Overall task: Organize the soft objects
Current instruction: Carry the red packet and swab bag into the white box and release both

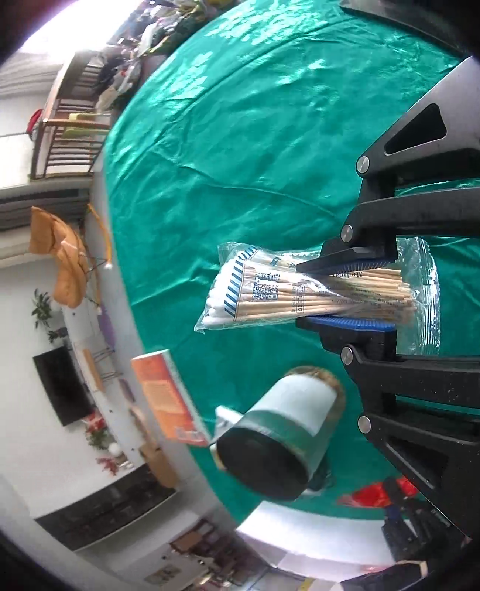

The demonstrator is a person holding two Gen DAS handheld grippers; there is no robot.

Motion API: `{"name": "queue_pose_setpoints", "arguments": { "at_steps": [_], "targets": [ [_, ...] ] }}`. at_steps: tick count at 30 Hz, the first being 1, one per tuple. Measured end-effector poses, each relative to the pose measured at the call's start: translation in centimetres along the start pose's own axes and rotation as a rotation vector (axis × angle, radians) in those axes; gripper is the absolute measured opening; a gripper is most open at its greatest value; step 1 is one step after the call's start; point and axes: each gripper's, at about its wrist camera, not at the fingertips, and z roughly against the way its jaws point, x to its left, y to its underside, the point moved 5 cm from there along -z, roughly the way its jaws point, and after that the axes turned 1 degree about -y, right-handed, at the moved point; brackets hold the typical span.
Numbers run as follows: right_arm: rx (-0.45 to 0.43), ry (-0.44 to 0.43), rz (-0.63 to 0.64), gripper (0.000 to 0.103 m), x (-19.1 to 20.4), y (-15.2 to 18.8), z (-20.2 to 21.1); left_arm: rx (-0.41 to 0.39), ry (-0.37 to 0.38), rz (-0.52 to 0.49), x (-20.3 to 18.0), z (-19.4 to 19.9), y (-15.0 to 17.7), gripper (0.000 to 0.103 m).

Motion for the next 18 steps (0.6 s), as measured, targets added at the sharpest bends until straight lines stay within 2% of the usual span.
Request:
{"name": "queue_pose_setpoints", "arguments": {
  "at_steps": [2, 5, 11, 15, 16, 18],
  "targets": [
    [-0.047, -0.048, 0.036, 0.022, 2.6, -1.6, 2.3, -0.058, 0.040, 0.035, 0.6, 3.4, -0.9, 0.017],
    [-0.077, -0.153, 0.099, 0.022, 8.0, -2.4, 5.4, -0.126, 0.038, 0.063, 2.2, 8.0, -1.3, 0.017],
    [-0.068, -0.426, 0.168, 0.022, 19.9, -0.6, 9.4, -0.213, 0.008, 0.068, 5.7, 16.3, -0.5, 0.017],
    [0.000, -0.599, 0.188, 0.022, 26.8, 1.5, 10.7, -0.267, -0.079, 0.075, 9.3, 22.0, 0.7, 0.017],
    [0.022, -0.640, 0.201, 0.022, 28.7, 2.1, 10.8, -0.262, -0.116, 0.084, 10.5, 22.9, 1.2, 0.017],
    [0.074, -0.721, 0.212, 0.022, 32.1, 3.9, 10.7, -0.225, -0.236, 0.107, 13.3, 23.9, 2.4, 0.019]
  ]
}}
